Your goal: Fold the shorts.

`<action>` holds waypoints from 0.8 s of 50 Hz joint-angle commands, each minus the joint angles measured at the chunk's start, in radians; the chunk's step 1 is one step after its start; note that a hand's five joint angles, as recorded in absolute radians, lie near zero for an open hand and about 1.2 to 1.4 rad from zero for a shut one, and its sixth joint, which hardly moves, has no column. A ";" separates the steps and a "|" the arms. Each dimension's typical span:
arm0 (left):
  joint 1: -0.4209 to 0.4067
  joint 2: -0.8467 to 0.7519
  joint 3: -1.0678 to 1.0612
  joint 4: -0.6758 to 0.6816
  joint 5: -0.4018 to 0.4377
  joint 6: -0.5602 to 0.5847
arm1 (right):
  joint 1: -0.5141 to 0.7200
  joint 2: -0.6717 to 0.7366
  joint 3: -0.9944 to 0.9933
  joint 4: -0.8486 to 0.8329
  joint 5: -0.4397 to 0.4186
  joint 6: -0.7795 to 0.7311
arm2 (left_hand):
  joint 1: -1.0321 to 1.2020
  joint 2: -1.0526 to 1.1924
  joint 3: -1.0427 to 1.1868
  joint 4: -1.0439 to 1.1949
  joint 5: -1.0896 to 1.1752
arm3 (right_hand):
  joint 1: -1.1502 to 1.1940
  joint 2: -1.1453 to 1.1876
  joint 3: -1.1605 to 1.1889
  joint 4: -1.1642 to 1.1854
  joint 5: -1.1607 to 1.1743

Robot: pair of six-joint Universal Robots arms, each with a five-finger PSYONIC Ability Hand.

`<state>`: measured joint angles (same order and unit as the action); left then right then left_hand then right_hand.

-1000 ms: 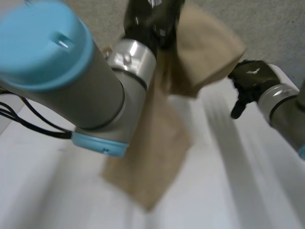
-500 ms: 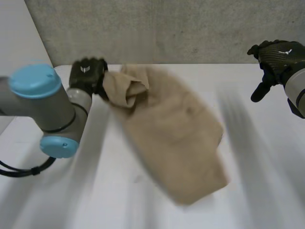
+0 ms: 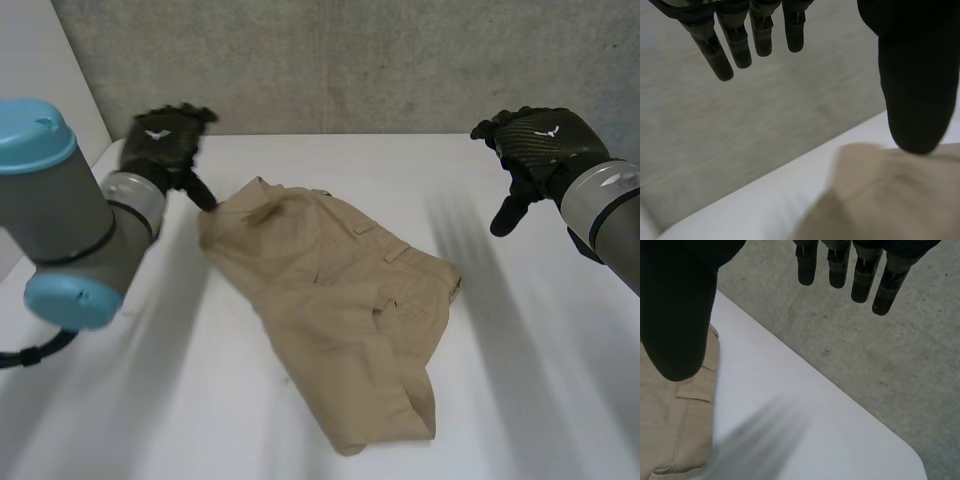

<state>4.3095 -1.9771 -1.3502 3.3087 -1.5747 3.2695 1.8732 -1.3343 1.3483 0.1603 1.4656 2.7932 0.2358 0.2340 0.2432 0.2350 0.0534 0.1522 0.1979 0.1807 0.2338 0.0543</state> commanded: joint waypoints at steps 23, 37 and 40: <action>-0.366 -0.368 0.148 -0.035 0.012 0.279 | -0.002 0.021 0.017 0.010 -0.008 -0.026 | 0.227 0.229 0.220 0.228 0.235 | 0.022 -0.023 -0.006 -0.059 -0.054; -0.349 -0.241 0.112 -0.035 -0.087 0.266 | 0.001 0.090 0.022 0.013 -0.007 -0.089 | 1.160 1.162 1.153 1.161 1.168 | 0.022 -0.023 -0.006 -0.059 -0.054; -0.332 -0.151 0.034 -0.035 -0.102 0.263 | 0.001 0.116 0.026 0.021 -0.010 -0.115 | 1.160 1.162 1.153 1.161 1.168 | 0.022 -0.023 -0.006 -0.059 -0.054</action>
<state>3.9538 -2.3185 -1.2045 3.2749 -1.6064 3.5458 1.8735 -1.2628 1.3669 0.1717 1.4588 2.7199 1.1612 1.1925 1.1870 1.1909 0.9407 0.1522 0.1979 0.1808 0.2338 0.0543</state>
